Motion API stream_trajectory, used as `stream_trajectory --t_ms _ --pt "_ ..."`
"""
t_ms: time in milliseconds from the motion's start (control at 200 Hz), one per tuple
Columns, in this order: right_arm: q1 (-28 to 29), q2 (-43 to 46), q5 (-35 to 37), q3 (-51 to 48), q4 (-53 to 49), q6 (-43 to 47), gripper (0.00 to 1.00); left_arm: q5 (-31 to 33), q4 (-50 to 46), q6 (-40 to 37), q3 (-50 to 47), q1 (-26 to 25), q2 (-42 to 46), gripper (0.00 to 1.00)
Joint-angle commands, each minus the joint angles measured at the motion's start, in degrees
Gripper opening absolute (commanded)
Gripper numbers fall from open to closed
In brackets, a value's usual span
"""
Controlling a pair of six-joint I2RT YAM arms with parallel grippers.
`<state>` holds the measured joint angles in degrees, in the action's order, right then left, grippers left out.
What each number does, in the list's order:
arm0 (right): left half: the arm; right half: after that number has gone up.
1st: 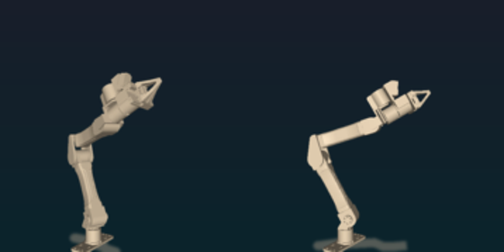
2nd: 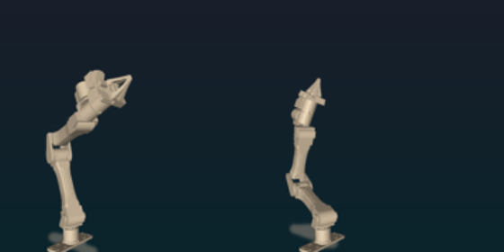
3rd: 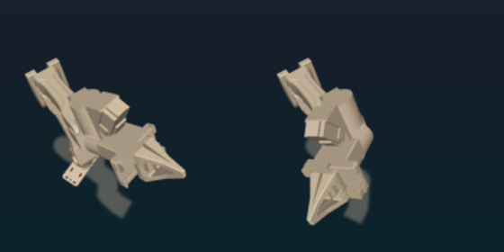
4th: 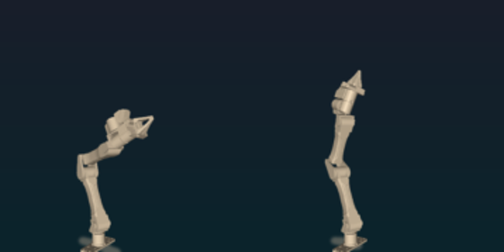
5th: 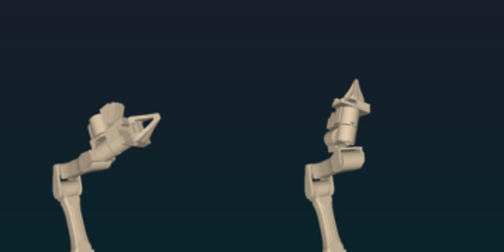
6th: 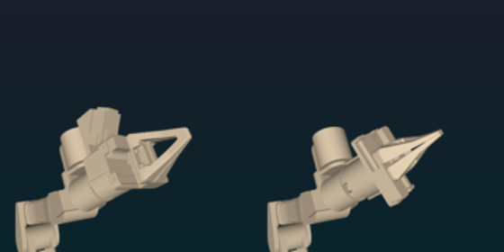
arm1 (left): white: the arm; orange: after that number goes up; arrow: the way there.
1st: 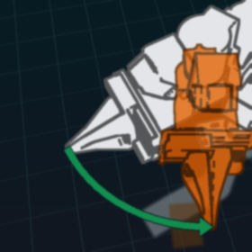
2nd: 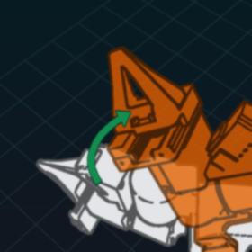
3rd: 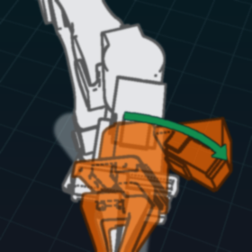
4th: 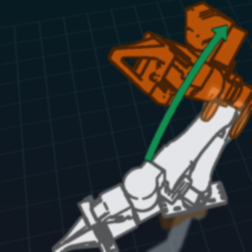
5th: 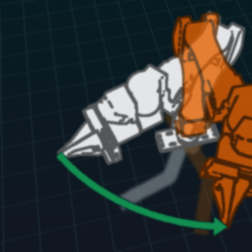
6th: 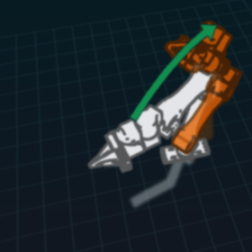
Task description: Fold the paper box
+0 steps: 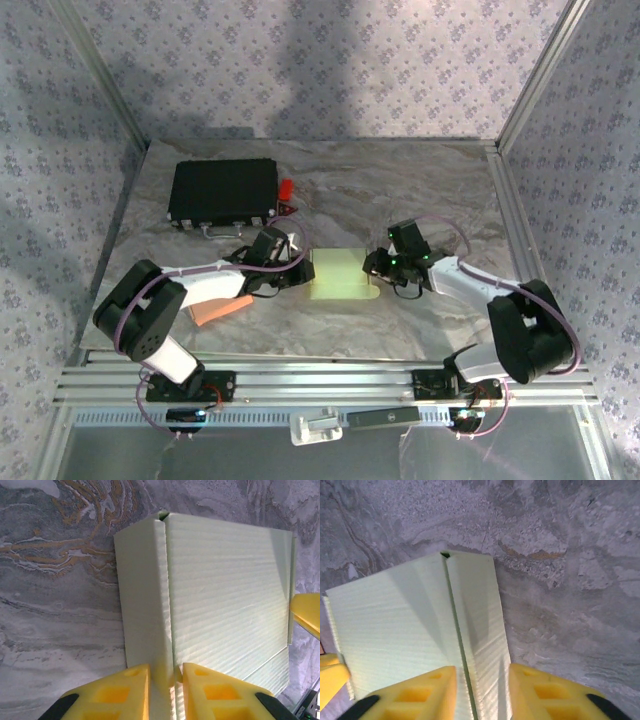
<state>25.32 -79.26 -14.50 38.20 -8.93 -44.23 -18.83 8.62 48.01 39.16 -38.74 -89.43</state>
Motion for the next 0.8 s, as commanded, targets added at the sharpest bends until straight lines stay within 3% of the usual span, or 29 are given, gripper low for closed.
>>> stream_trajectory --t_ms 0,270,445,795 --pt "-2.0 2.4 -3.4 -1.2 -1.8 2.5 0.41 -0.7 0.4 -0.7 -0.8 0.0 0.3 0.2" --pt "-5.9 1.1 -16.3 -5.2 7.7 5.7 0.57 -2.6 5.8 -1.7 -4.4 1.3 0.8 0.17" --pt "-6.2 -1.5 -20.4 -6.2 12.4 6.5 0.6 -4.9 10.5 -1.1 -7.6 3.6 -0.4 0.1" --pt "-6.0 -6.2 -25.8 -7.1 20.8 4.0 0.63 -5.8 12.3 -1.1 -8.9 5.1 -2.5 0.09"
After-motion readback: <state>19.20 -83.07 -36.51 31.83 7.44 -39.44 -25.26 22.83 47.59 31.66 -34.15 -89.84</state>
